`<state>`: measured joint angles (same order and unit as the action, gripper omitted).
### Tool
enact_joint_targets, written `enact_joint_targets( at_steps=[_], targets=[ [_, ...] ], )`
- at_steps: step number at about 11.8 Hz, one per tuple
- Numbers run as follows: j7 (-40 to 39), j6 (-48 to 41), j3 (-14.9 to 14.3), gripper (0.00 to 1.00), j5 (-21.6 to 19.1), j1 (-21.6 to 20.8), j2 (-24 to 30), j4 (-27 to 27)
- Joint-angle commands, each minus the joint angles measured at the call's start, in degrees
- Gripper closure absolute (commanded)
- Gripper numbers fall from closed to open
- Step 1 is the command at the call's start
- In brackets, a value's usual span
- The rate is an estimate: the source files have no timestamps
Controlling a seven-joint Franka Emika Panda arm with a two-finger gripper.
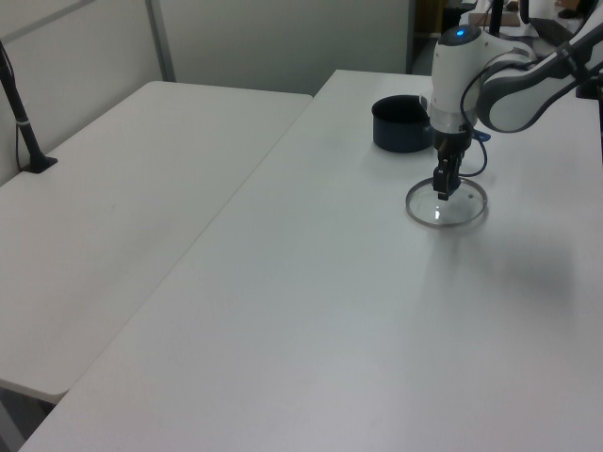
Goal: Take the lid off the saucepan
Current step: 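Lower the lid onto the table and open the gripper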
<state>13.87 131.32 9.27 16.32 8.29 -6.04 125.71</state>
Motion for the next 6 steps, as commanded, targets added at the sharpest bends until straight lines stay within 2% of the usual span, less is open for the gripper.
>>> enact_joint_targets(
  at_steps=[1, 3, 4, 6],
  targets=[
    [4.6, -0.5, 0.4, 0.00, 1.4, 0.3, -0.3, -1.0],
    [7.0, -8.0, 0.7, 0.00, 0.7, -0.3, 0.5, -7.4],
    [7.0, -14.1, 1.7, 0.00, -0.3, -0.3, 0.9, -12.8],
    [6.0, -26.9, 2.9, 0.00, -7.1, -0.5, 2.3, -23.6]
  ],
)
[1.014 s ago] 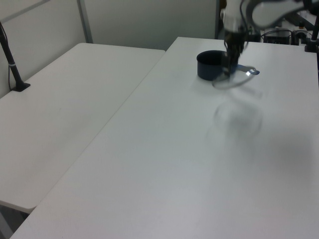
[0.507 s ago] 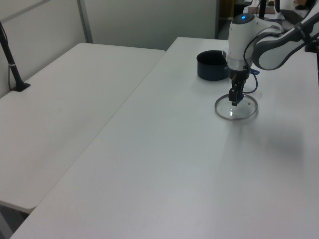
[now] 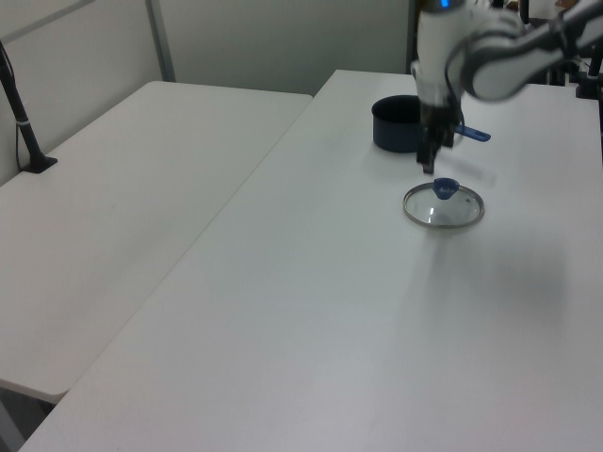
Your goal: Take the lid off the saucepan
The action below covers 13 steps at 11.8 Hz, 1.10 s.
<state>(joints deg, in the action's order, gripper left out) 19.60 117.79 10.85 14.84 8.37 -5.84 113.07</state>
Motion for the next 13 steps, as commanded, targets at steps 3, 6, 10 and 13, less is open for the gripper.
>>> enact_joint_targets(
  at_steps=[3, 6, 10, 13],
  targets=[
    [0.3, -24.3, 0.3, 0.00, -10.7, -3.3, 7.9, -16.4],
    [-1.8, -24.3, -10.9, 0.00, -14.7, -10.4, 10.0, -16.4],
    [-20.5, -21.4, -13.0, 0.00, -13.9, -10.8, 9.0, -16.7],
    [-21.1, -20.1, -13.0, 0.00, -13.7, -11.2, 7.8, -16.7]
  ],
)
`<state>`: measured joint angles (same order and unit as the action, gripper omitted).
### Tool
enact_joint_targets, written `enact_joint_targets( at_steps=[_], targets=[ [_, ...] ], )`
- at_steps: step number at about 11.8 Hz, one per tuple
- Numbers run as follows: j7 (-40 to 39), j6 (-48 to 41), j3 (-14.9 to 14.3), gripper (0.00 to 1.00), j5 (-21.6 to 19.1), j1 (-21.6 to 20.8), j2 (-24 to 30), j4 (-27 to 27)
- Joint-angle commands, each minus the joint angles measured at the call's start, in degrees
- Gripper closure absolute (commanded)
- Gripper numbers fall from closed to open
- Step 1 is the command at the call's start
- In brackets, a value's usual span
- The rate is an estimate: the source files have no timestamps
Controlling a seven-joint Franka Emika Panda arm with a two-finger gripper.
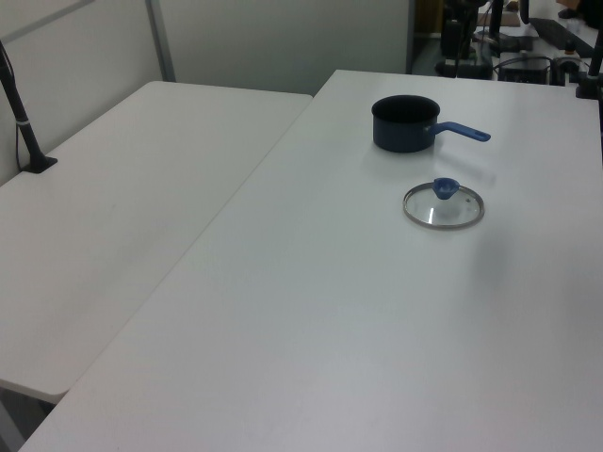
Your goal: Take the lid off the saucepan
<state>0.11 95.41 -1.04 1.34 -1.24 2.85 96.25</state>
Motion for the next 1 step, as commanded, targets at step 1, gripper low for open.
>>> enact_joint_targets(
  at_steps=[1],
  targets=[
    [-1.4, 2.4, -1.1, 0.00, -0.2, -1.7, -0.8, 0.2]
  ],
)
